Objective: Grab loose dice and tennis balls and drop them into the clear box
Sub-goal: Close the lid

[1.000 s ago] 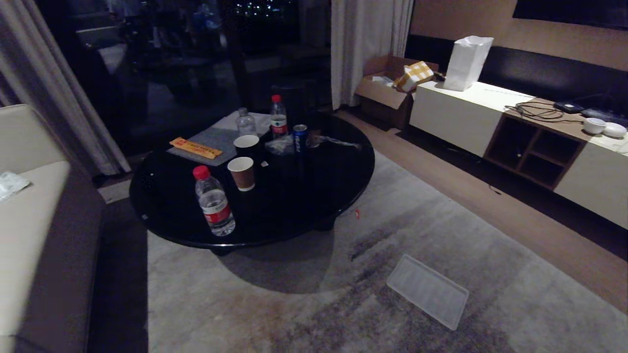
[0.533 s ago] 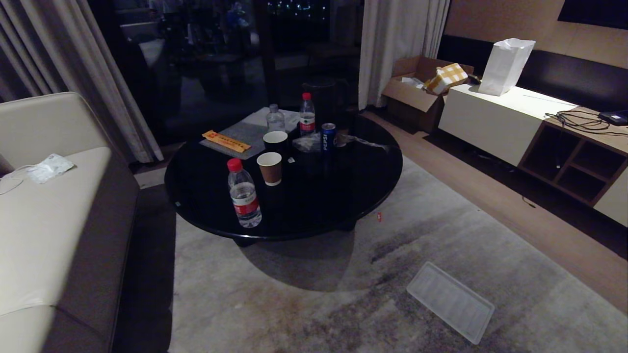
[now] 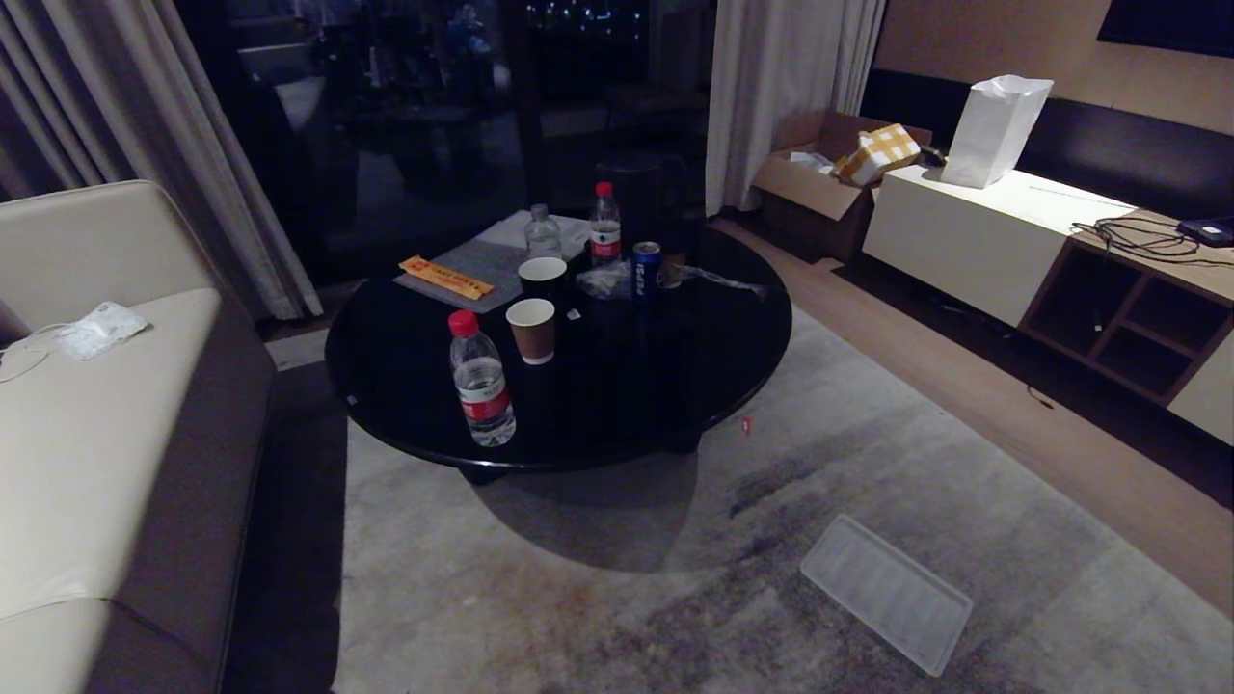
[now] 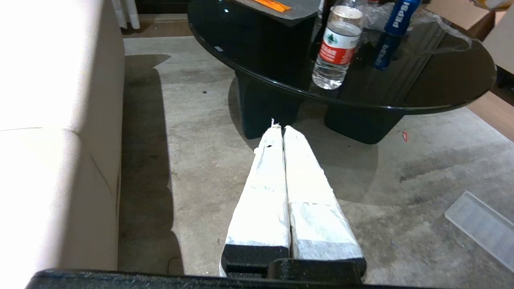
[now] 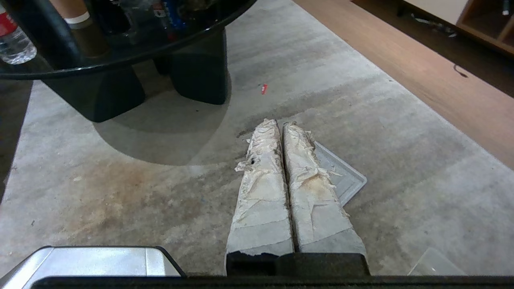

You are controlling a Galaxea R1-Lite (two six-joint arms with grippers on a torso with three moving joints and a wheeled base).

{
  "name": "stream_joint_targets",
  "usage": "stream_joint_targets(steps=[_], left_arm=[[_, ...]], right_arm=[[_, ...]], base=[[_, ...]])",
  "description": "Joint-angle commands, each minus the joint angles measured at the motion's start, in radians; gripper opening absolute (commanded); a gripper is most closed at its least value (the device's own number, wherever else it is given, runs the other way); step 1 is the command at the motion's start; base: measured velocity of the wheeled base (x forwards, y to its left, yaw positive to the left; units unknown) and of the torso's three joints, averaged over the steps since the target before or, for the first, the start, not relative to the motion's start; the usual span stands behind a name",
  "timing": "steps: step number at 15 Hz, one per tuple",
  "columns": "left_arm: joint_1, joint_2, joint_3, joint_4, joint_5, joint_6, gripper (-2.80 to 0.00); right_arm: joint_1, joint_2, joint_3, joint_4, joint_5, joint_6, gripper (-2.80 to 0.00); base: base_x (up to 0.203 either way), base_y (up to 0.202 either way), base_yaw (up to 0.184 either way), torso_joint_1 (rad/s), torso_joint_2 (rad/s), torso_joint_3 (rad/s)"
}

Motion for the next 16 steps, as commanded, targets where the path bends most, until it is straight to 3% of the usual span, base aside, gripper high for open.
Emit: stream_joint_targets(steps=[1, 13, 16], left_arm=[[0.0, 0.002, 0.002, 0.0, 0.001, -0.001, -2.8], [0.0, 0.002, 0.002, 0.0, 0.001, -0.001, -2.8], [0.0, 0.002, 0.002, -0.002, 0.001, -0.001, -2.8]], right_arm=[[0.0, 0.002, 0.0, 0.001, 0.001, 0.0, -2.8], [0.0, 0.002, 0.0, 0.001, 0.0, 0.0, -2.8], [0.0, 0.002, 0.0, 0.001, 0.0, 0.0, -2.8]], base=[[0.0, 0.0, 0.0, 0.0, 0.0, 0.0], [0.002, 0.009, -0.146, 0.002, 0.0, 0.002], [0.0, 0.002, -0.027, 0.001, 0.0, 0.001]])
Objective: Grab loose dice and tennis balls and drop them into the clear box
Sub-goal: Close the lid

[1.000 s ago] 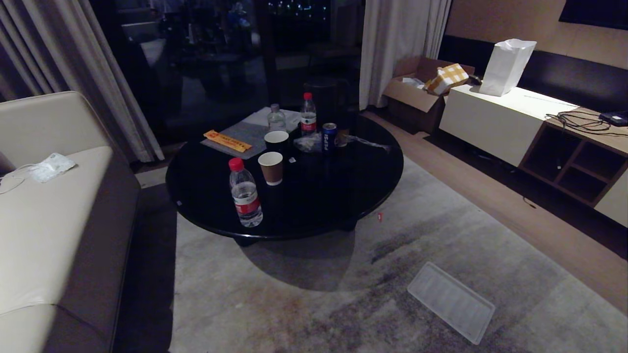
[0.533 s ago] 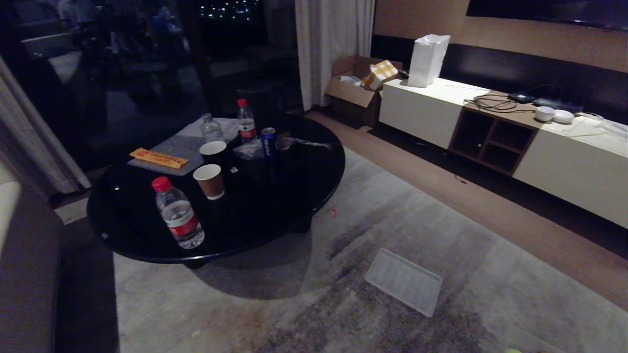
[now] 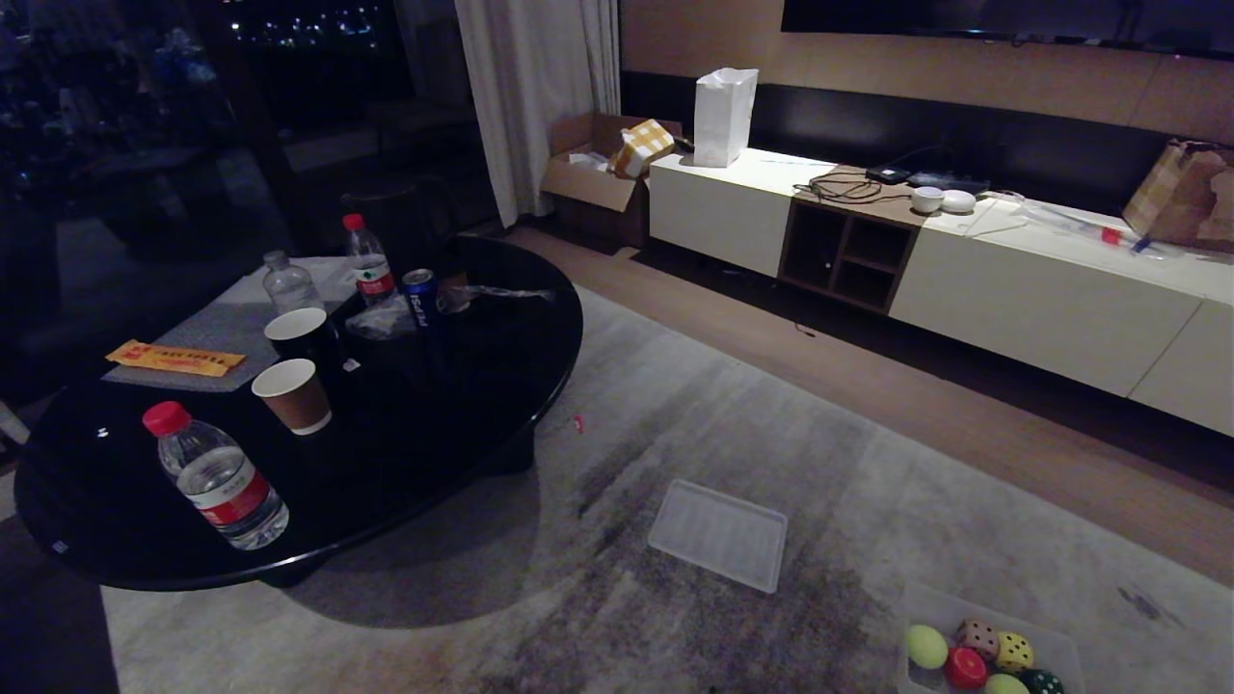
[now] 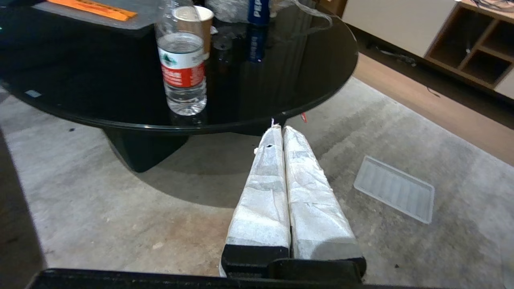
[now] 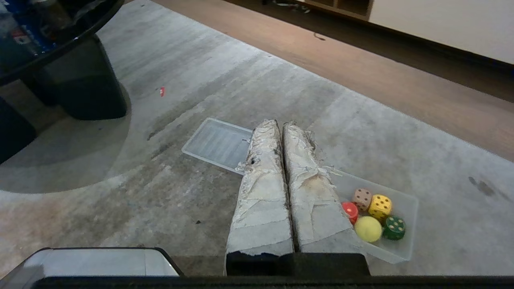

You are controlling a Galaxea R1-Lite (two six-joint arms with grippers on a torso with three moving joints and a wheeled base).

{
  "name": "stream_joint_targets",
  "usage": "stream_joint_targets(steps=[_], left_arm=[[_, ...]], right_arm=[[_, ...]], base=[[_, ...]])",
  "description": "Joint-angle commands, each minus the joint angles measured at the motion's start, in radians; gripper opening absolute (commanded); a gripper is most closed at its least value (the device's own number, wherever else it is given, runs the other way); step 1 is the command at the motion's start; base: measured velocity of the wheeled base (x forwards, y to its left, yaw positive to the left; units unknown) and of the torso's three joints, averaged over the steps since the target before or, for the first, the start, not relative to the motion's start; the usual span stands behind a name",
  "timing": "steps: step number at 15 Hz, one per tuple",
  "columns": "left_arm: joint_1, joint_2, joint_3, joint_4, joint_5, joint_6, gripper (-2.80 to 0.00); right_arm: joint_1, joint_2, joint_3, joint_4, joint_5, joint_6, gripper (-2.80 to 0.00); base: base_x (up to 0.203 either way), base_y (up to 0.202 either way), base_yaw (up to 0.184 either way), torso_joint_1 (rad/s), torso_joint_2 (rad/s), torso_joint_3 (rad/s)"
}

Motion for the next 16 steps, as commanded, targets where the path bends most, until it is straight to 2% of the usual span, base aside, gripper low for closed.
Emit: stream_joint_targets(steps=[1, 6, 12, 16], left_arm=[[0.0, 0.002, 0.002, -0.001, 0.0, 0.0, -2.8], [0.0, 0.002, 0.002, -0.001, 0.002, -0.007, -2.8], [0.0, 0.002, 0.002, 0.001, 0.002, -0.01, -2.8], [0.0, 0.002, 0.002, -0.001, 0.002, -0.01, -2.8]], right_arm=[[0.0, 0.002, 0.0, 0.001, 0.0, 0.0, -2.8], [0.0, 0.002, 0.0, 0.001, 0.0, 0.0, -2.8], [0.0, 0.002, 0.0, 0.001, 0.0, 0.0, -2.8], [0.0, 0.002, 0.0, 0.001, 0.0, 0.0, -2.8]], base=[[0.0, 0.0, 0.0, 0.0, 0.0, 0.0], [0.014, 0.0, -0.001, -0.001, 0.0, 0.001], [0.162, 0.0, -0.001, 0.002, 0.0, 0.004], [0.0, 0.0, 0.0, 0.0, 0.0, 0.0]])
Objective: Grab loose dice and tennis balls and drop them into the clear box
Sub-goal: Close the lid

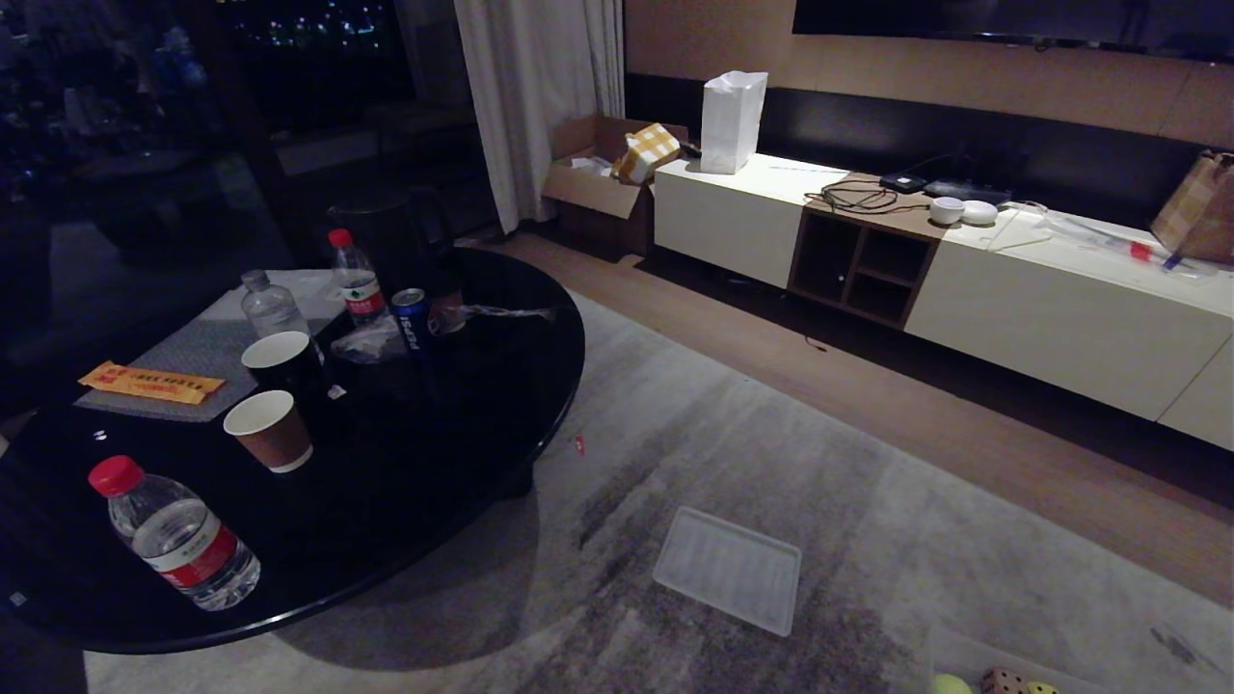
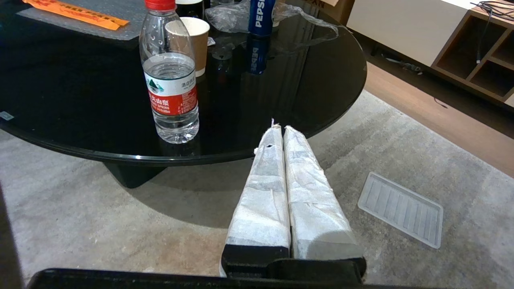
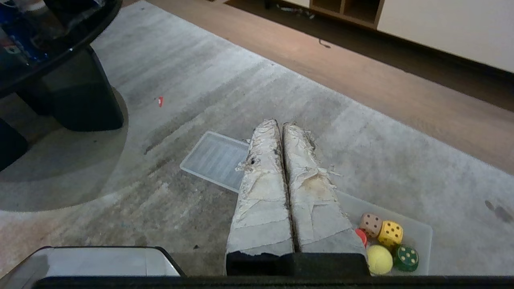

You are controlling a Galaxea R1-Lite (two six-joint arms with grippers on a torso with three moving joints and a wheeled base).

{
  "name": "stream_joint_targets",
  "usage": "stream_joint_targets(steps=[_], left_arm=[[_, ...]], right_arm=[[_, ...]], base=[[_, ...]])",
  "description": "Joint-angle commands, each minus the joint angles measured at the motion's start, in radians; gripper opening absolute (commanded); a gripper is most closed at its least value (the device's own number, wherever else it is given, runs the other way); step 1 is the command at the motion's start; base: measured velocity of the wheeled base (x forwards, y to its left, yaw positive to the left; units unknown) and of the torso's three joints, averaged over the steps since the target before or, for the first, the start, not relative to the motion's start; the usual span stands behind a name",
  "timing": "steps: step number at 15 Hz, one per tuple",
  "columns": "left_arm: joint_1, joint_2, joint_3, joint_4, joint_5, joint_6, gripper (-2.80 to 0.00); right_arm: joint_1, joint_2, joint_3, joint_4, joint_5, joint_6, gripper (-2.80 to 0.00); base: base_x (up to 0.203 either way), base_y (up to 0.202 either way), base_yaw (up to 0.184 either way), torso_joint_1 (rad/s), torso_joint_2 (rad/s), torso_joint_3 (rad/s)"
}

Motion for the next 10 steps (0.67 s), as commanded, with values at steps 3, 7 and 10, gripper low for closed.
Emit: stream_joint_targets(steps=[3, 7, 10], left_arm=[[0.0, 0.002, 0.002, -0.001, 0.001, -0.008, -2.8], [0.0, 0.002, 0.002, -0.001, 0.002, -0.005, -2.8], [0.0, 0.002, 0.002, -0.001, 0.001, -0.006, -2.8]], right_arm=[[0.0, 0.002, 0.0, 0.0, 0.0, 0.0, -2.8], [0.0, 0.002, 0.0, 0.0, 0.0, 0.0, -2.8], [0.0, 0.002, 0.0, 0.0, 0.0, 0.0, -2.8]], base=[[0.0, 0.0, 0.0, 0.0, 0.0, 0.0], [0.0, 0.0, 0.0, 0.001, 0.0, -0.036], [0.0, 0.0, 0.0, -0.001, 0.0, -0.046]])
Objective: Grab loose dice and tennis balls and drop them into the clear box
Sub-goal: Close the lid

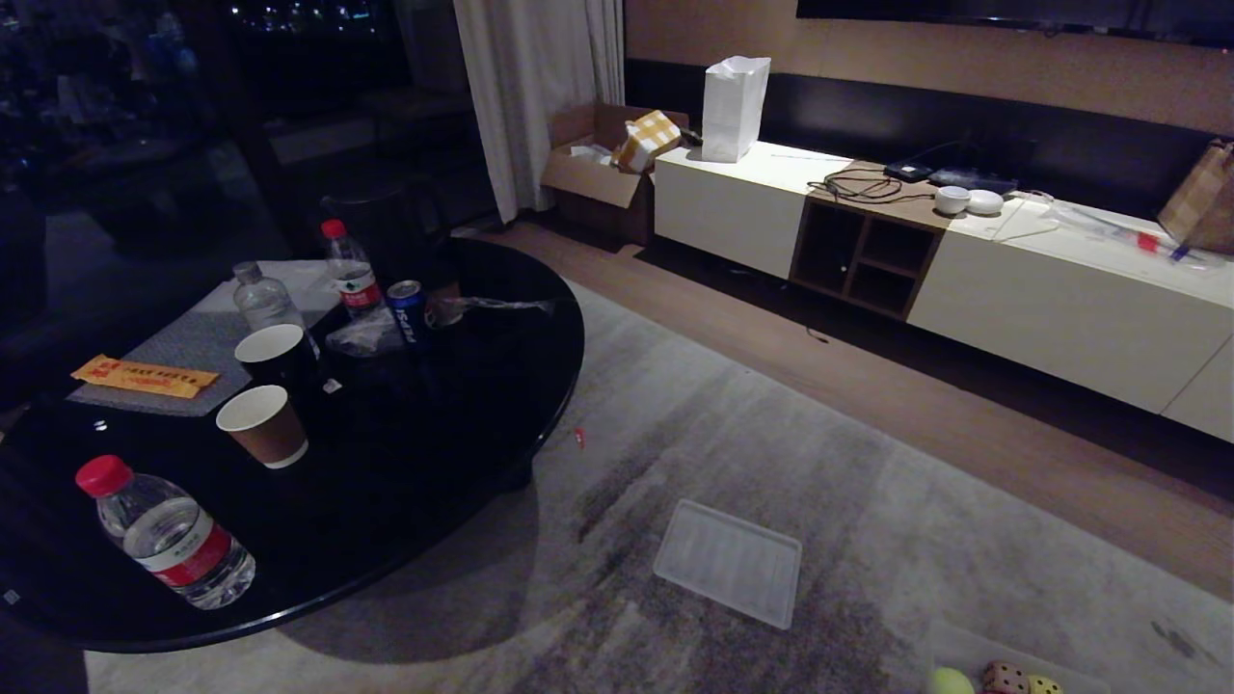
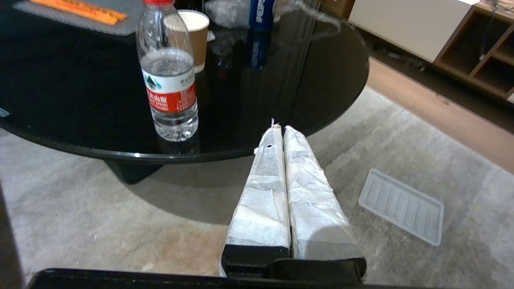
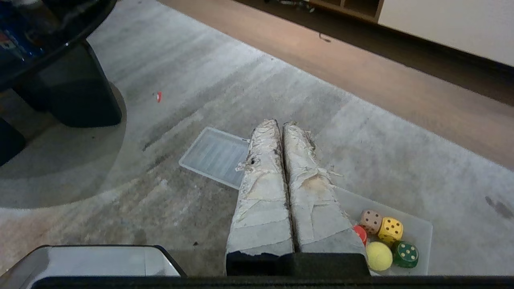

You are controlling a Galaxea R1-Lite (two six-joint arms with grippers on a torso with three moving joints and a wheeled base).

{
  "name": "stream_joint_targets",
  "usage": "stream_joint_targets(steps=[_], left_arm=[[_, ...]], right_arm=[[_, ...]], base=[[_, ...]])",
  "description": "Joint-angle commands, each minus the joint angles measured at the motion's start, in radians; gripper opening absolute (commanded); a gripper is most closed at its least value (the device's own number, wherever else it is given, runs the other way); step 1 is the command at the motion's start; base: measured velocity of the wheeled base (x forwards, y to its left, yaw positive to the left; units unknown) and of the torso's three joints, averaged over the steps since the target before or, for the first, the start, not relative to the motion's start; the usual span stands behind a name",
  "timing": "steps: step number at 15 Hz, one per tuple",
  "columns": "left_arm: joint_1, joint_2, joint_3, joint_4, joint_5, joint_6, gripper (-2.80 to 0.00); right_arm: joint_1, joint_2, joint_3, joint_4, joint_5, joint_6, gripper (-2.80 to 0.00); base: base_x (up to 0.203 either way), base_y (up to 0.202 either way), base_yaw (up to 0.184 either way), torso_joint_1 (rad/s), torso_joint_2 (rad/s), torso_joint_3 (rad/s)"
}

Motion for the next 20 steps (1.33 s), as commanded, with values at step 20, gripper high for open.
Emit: stream_joint_targets(steps=[20], left_arm=[[0.0, 0.002, 0.002, -0.001, 0.0, -0.003, -2.8]], right_arm=[[0.0, 0.002, 0.0, 0.0, 0.0, 0.0, -2.8]], base=[[0.0, 0.0, 0.0, 0.002, 0.0, -0.194]])
